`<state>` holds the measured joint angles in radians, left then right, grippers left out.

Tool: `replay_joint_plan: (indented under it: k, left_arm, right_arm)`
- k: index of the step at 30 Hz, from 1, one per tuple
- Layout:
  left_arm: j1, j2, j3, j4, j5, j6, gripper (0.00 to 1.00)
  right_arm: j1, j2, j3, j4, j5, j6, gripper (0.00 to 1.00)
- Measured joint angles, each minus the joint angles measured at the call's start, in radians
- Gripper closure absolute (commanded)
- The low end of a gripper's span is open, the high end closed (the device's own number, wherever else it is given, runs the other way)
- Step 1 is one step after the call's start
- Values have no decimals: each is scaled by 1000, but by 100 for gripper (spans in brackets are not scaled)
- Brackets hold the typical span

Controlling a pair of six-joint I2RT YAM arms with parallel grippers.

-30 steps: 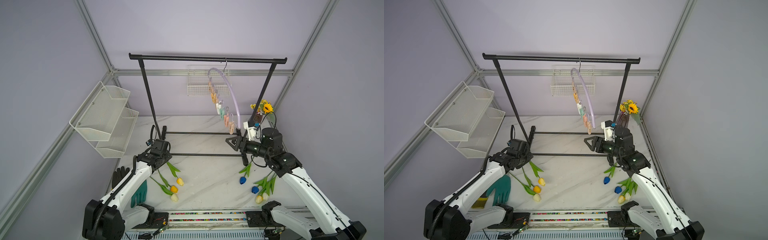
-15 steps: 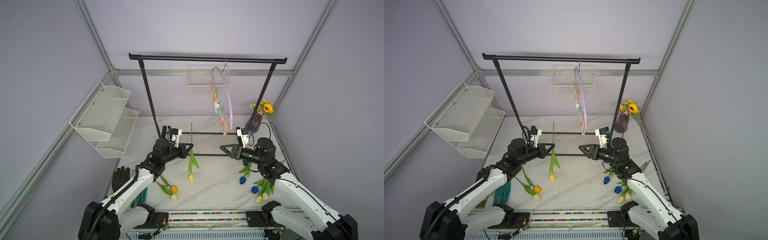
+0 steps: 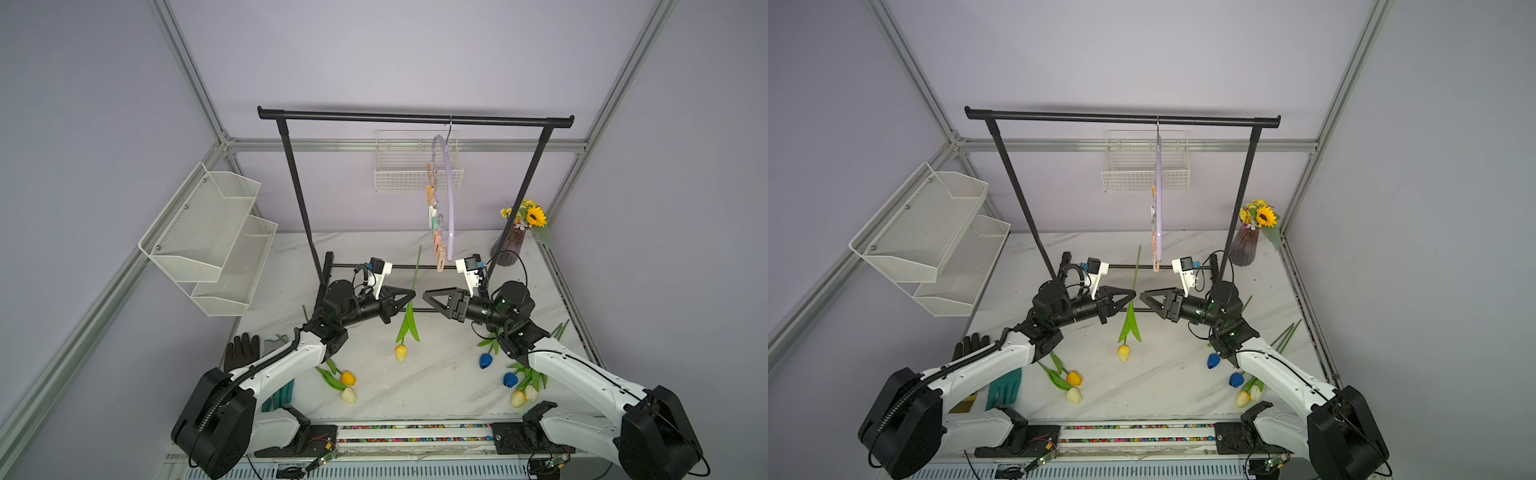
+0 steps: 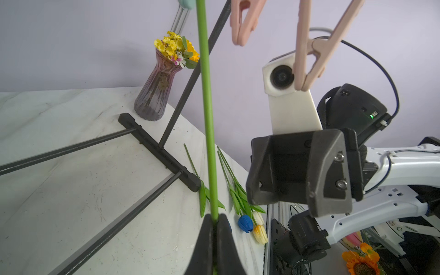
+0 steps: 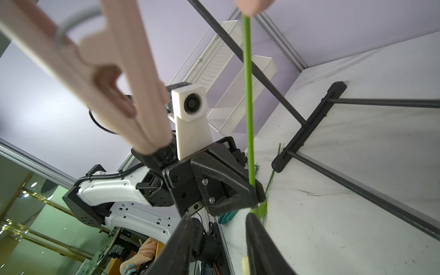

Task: Dry the flowers on a clothes hanger
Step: Pick up the flower at the center of the board.

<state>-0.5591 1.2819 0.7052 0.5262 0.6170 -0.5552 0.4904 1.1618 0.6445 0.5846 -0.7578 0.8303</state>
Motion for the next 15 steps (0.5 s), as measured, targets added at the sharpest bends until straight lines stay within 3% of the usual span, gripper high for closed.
replay_joint_plan:
  k: [6,15]
  left_arm:
    - [-25,25,0,27,4,0,100]
    - [-31,26,9,42,4,0,100]
  right_arm:
    - [15,41,0,61,8,3,70]
    - [17,19,1,20,61,-58,65]
